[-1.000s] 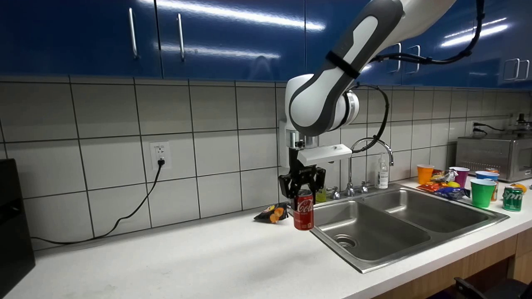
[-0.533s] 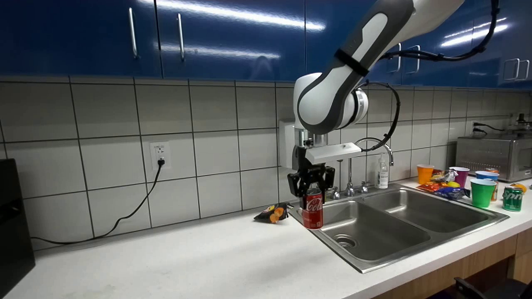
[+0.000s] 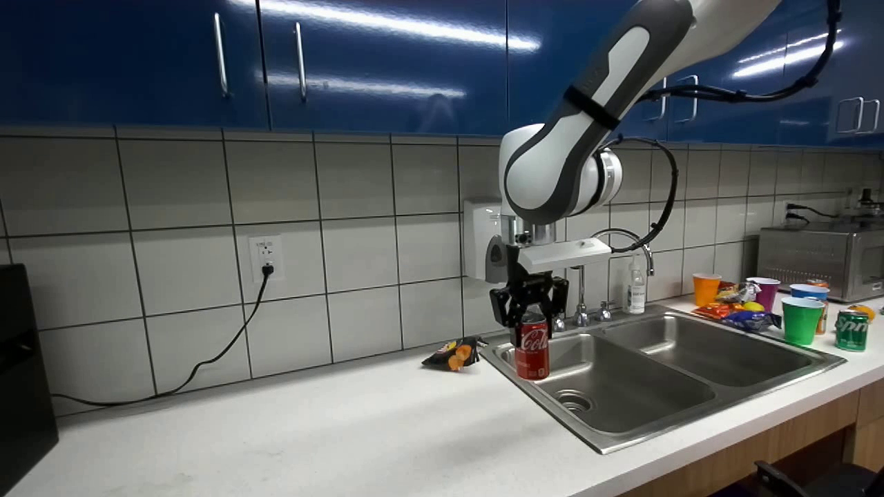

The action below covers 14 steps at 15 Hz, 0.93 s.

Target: Put the red can inside the left sink

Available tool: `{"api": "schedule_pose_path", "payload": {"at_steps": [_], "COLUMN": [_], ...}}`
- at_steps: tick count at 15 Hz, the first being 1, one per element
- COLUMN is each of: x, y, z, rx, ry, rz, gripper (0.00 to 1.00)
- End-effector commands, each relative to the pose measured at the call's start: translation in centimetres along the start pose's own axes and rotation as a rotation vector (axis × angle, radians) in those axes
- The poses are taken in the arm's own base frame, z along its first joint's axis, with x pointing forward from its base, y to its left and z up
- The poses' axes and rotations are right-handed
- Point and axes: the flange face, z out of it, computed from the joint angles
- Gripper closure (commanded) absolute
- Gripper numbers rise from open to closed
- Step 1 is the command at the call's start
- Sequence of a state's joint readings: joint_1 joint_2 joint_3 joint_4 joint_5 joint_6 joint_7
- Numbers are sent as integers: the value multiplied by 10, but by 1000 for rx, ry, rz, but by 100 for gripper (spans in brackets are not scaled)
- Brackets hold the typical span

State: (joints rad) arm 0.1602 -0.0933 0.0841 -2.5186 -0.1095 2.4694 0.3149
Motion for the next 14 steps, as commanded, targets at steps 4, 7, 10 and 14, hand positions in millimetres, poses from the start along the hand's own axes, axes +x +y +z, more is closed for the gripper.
{"api": "schedule_pose_path", "payload": {"at_steps": [4, 7, 10, 14], "x": [-5, -5, -5, -7], "y": [25, 35, 46, 61], "z": [-3, 1, 4, 10], "rx": [-43, -57, -74, -91], "ry": [-1, -7, -9, -16], "rz": [64, 85, 105, 138], "gripper": [62, 62, 62, 62]}}
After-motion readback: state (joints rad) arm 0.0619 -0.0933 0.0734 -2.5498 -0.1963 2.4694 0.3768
